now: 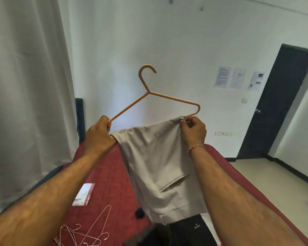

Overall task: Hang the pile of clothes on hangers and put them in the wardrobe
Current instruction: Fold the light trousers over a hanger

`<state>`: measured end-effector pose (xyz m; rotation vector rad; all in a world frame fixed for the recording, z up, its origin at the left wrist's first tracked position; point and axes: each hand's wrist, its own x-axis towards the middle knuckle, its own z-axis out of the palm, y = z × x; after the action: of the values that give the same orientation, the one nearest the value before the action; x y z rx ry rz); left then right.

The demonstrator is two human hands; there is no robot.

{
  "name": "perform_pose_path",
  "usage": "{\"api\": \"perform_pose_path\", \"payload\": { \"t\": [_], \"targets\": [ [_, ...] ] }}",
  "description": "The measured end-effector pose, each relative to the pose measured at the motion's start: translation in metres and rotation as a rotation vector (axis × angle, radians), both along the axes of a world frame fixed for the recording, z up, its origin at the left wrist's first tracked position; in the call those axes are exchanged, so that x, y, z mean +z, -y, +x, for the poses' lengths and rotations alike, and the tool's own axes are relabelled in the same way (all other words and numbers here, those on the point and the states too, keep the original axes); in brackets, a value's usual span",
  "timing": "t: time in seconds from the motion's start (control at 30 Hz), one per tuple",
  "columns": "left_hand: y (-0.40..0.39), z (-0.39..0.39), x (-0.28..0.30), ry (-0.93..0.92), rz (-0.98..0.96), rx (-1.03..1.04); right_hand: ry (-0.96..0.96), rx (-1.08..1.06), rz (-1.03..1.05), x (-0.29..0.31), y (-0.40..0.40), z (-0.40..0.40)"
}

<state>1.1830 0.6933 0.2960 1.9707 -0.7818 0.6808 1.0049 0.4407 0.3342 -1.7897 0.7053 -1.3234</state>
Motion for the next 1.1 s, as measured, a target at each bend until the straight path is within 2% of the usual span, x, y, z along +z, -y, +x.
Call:
{"api": "perform_pose_path", "payload": {
  "t": [0.07,0.2,0.27,0.3,0.33,0.4,0.43,0.47,0.5,0.53,0.63,0.73,0.83,0.93,1.0,1.1],
  "targets": [
    [-0.004,0.002,0.002,0.004,0.012,0.009,0.074,0.121,0.19,0.001,-0.007,0.003],
    [-0.011,0.001,0.006,0.037,0.073,0.012,0.269,0.261,0.736,0.006,-0.022,0.006],
    [-0.013,0.0,0.007,0.052,0.108,-0.004,0.261,0.216,0.818,0.004,-0.022,0.007],
    [-0.014,-0.001,0.006,0.055,0.115,-0.007,0.207,0.121,0.731,0.0,-0.022,0.008],
    [-0.015,-0.001,0.006,0.055,0.114,-0.006,0.128,-0.03,0.559,-0.003,-0.023,0.007],
    [-0.02,0.001,0.004,0.042,0.113,-0.005,0.01,-0.291,-0.015,-0.013,-0.022,0.002],
    [-0.024,0.002,0.004,0.038,0.119,-0.006,-0.071,-0.336,-0.359,-0.017,-0.02,-0.002],
    [-0.027,0.004,0.004,0.036,0.123,-0.011,-0.169,-0.307,-0.647,-0.019,-0.018,-0.005],
    [-0.03,0.005,0.004,0.034,0.122,-0.017,-0.281,-0.221,-0.841,-0.019,-0.015,-0.006],
    [-0.034,0.008,0.004,0.031,0.114,-0.022,-0.405,-0.123,-0.934,-0.017,-0.013,-0.007],
    [-0.041,0.015,0.007,0.046,0.102,-0.024,-0.732,0.023,-0.903,-0.005,-0.012,-0.007],
    [-0.045,0.014,0.011,0.067,0.143,-0.091,-0.858,-0.053,-0.962,0.005,-0.011,-0.008],
    [-0.052,0.014,0.022,-0.017,0.279,-0.205,-0.815,-0.167,-0.955,0.007,-0.014,-0.009],
    [-0.067,0.021,0.034,-0.23,0.44,-0.383,-0.779,-0.228,-0.899,0.006,-0.019,-0.009],
    [-0.072,0.02,0.036,-0.333,0.422,-0.444,-0.774,-0.222,-0.874,0.009,-0.018,-0.008],
    [-0.067,0.016,0.031,-0.33,0.277,-0.423,-0.782,-0.184,-0.848,0.014,-0.016,-0.007]
  ]
}}
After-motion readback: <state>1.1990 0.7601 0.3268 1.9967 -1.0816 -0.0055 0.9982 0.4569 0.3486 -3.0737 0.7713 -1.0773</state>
